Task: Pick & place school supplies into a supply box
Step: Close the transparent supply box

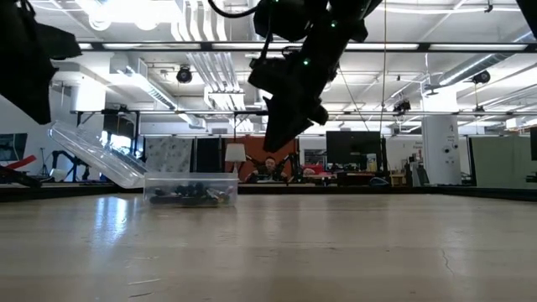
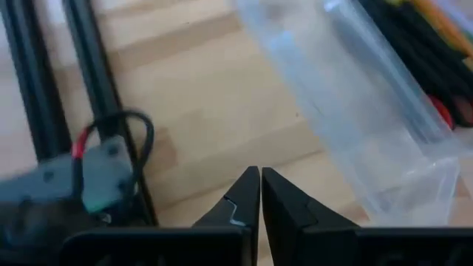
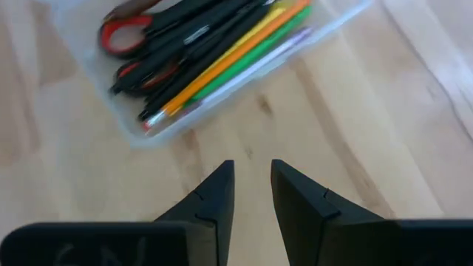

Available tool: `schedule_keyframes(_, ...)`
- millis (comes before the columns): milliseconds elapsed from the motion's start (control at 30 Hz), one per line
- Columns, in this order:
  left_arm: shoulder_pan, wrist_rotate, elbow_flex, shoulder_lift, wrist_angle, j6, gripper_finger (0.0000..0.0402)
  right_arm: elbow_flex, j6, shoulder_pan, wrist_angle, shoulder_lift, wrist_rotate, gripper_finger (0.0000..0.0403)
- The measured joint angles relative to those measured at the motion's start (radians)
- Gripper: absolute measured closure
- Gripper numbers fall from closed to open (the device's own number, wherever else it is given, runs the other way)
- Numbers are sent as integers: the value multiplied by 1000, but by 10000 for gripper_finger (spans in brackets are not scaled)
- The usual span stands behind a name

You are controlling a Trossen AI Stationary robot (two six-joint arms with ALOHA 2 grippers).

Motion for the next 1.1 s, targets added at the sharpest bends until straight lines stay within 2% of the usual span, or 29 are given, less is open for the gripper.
schedule_keyframes(167, 100, 74, 0, 49, 62, 122, 401, 0, 77, -28, 17, 0, 2, 321)
schedule_keyframes(300, 172, 109, -3, 120, 155, 306, 402, 0, 81, -36, 32, 0, -6, 321)
schedule_keyframes(500, 291, 101, -30, 218, 275, 517, 402, 0, 94, -36, 32, 0, -9, 321)
schedule_keyframes(600, 356, 59, -33, 246, 304, 595, 402, 0, 107, -36, 28, 0, -13, 321)
schedule_keyframes(767, 440, 26, -18, 225, 403, 735, 401, -12, 270, -68, -27, 10, -50, 321)
schedule_keyframes(867, 466, 25, -14, 201, 490, 808, 401, -51, 386, -121, -45, 25, -132, 321)
schedule_keyframes(967, 482, 24, -7, 184, 600, 871, 401, -100, 434, -168, 12, 29, -206, 321)
schedule_keyframes(1100, 500, 25, -8, 180, 767, 944, 401, -135, 448, -205, 37, 28, -220, 321)
